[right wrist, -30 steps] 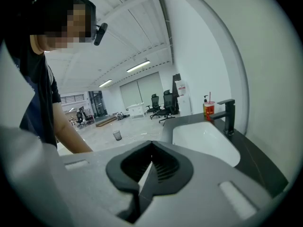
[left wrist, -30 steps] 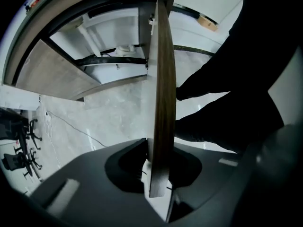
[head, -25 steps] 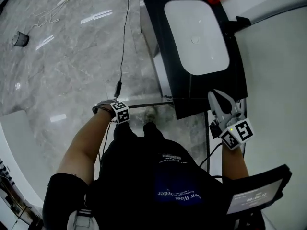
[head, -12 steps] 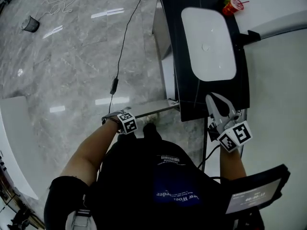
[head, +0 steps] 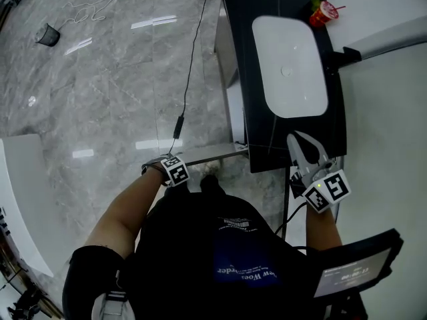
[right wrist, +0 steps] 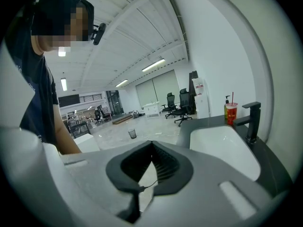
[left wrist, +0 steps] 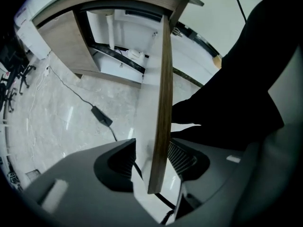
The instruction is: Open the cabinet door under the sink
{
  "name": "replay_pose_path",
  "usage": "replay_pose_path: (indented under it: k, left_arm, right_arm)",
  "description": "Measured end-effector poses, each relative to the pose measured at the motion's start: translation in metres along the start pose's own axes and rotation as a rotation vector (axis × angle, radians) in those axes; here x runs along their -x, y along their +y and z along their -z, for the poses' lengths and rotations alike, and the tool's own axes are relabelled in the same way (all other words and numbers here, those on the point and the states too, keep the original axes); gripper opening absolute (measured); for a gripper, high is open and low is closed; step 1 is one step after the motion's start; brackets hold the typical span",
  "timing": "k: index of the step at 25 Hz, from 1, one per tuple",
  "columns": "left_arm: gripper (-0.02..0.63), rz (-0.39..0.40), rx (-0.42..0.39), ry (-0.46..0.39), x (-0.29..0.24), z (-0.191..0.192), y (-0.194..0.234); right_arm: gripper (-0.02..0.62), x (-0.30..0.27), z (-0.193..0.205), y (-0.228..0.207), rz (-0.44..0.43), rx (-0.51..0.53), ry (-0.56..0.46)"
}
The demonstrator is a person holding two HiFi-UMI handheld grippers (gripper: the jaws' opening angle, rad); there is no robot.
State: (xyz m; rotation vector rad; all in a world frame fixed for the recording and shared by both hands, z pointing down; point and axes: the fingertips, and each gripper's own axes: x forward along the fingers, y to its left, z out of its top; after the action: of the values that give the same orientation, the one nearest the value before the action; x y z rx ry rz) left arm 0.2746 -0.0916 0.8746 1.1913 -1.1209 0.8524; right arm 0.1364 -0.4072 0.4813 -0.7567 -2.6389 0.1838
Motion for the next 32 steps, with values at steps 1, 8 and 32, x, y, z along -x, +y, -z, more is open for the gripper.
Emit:
replay_pose_path:
  k: [1, 8, 32]
  left_arm:
    - [0.226, 0.004, 0.01, -0.02, 0.006, -0.003, 0.0]
    - [0.262, 0.039, 0.011, -0.15, 0.055, 0.001, 0.016]
    - [0.176, 0.116, -0.136, -0.573, 0.239, 0.069, 0.167]
  right_arm:
    - [-0.001, 0.001, -0.001, -0.001, -0.001, -0.001, -0.005]
    - [-0.002, 0.005, -0.008, 0.002, 0.037, -0.009, -0.042]
    - [-0.001, 0.004, -0.036, 0.173, 0.547, -0.091, -0.268]
